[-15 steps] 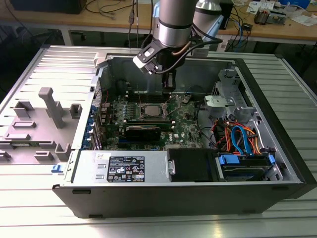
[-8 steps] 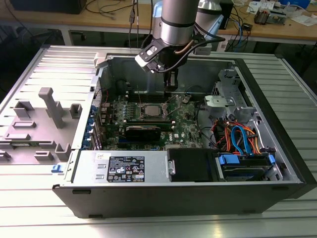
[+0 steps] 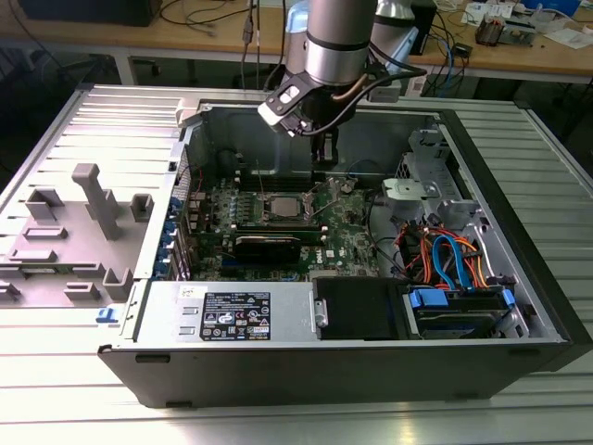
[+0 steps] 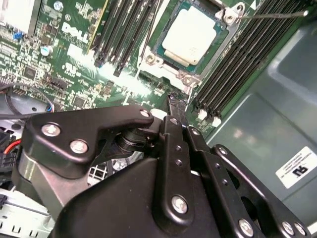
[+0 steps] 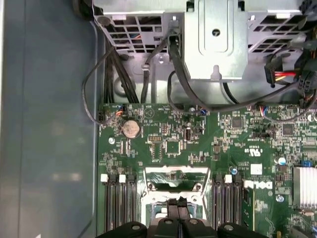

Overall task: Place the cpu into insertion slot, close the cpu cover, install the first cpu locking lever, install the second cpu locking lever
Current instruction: 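Close the cpu cover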

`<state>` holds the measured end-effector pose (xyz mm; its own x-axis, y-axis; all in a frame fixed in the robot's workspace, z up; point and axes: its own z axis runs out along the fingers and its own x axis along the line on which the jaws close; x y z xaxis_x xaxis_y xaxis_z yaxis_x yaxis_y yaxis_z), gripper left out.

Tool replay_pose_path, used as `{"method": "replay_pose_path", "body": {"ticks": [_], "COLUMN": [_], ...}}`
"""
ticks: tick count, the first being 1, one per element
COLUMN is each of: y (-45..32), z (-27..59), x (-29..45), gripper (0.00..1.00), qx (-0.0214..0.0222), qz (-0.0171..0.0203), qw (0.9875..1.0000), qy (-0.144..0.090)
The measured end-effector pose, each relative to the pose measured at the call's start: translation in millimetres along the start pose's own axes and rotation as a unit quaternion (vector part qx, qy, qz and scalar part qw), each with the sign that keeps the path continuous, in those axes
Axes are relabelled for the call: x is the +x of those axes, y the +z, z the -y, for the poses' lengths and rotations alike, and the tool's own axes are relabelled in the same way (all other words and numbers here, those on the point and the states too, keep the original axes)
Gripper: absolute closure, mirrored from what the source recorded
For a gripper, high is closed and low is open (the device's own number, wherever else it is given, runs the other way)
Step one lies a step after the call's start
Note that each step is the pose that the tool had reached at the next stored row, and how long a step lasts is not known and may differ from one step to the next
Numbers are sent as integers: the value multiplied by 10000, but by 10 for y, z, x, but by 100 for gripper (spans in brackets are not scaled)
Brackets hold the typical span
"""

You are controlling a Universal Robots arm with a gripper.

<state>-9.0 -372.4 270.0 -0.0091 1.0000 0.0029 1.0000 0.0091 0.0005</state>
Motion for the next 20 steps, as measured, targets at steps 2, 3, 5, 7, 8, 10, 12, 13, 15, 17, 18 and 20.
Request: {"method": "replay_pose_path", "body": {"ticks": [2,3,5,7,8,10,12,13,15,17,18,20], "y": [0,1,2,4,5,7,7,7,7,7,7,7], "z": [-40,-76,-156,-216,-234,-270,-271,-273,-392,-394,-395,-397], "x": [0,1,2,4,4,5,5,5,4,4,3,4], "gripper": [89,89,89,89,89,89,89,89,89,89,89,89], "qx": [-11,-15,-15,-15,-15,-15,-15,-15,-15,-15,-15,-15], "qz": [0,0,0,0,0,-1,-1,-1,-1,-1,0,-1], "qw": [10000,10000,10000,10000,10000,10000,10000,10000,10000,10000,10000,10000], "qy": [-12,-25,-57,-74,-77,-81,-79,-80,-80,-81,-80,-80]}}
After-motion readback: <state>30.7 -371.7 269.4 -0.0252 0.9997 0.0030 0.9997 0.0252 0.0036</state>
